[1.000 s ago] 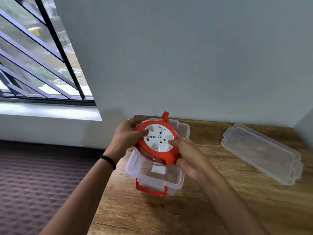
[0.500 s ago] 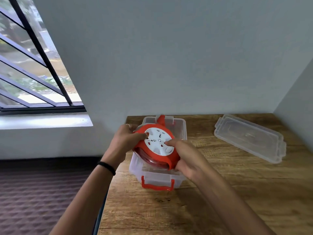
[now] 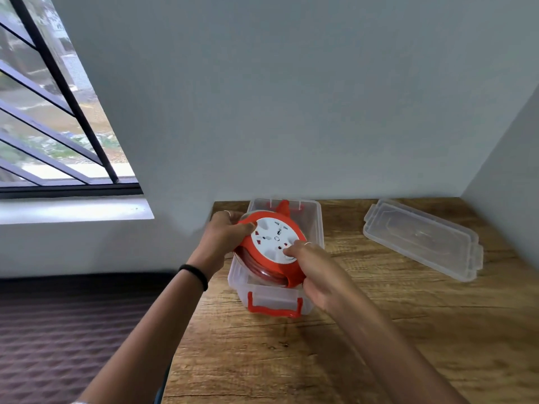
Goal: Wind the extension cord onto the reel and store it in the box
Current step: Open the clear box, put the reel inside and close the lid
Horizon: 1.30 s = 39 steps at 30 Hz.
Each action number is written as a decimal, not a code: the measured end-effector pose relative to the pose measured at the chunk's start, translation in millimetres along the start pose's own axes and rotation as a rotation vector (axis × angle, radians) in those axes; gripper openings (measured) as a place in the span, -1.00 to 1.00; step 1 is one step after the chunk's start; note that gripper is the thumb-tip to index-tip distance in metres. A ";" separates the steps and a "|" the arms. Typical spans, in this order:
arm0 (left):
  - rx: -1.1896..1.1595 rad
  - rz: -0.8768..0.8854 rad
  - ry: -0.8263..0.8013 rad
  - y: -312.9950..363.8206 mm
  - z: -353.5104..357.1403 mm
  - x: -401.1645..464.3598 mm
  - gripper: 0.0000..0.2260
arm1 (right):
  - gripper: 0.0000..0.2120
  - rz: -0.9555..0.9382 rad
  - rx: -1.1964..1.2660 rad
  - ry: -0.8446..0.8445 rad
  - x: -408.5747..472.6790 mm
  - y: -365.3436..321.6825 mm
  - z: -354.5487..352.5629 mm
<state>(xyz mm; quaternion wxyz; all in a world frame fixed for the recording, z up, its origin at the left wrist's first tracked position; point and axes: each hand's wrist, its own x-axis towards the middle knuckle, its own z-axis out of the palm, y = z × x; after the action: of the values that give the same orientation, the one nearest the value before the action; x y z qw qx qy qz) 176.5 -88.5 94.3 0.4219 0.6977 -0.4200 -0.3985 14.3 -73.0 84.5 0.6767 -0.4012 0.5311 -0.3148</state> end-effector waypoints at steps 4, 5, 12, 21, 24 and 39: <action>0.233 0.053 -0.008 5.4 10.8 11.4 -0.55 | -0.60 -0.013 -0.373 -0.098 -4.1 -2.0 -0.3; 0.312 0.067 -0.010 6.1 15.2 13.1 -0.56 | -0.62 -0.012 -0.446 -0.122 -4.7 -3.4 0.8; 0.527 0.116 -0.056 -5.1 43.6 18.9 -0.71 | -0.56 -0.036 -0.811 -0.160 -5.1 -11.1 6.9; 0.824 0.302 -0.046 -24.9 58.3 14.4 -0.66 | -0.61 -0.083 -0.984 -0.223 -0.6 -12.5 7.7; 1.068 0.387 -0.048 -27.9 59.1 13.7 -0.62 | -0.59 -0.104 -1.030 -0.226 -1.2 -12.1 3.9; 1.194 0.417 0.016 -19.2 55.2 9.3 -0.69 | -0.63 -0.309 -1.037 -0.202 8.8 -13.4 -21.2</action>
<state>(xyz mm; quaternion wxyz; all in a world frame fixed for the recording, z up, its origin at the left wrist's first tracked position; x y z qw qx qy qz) 134.1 -105.5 56.7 0.0317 0.7192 -0.6941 0.0005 -4.2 -91.3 89.8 0.3837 -0.7835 0.4841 -0.0674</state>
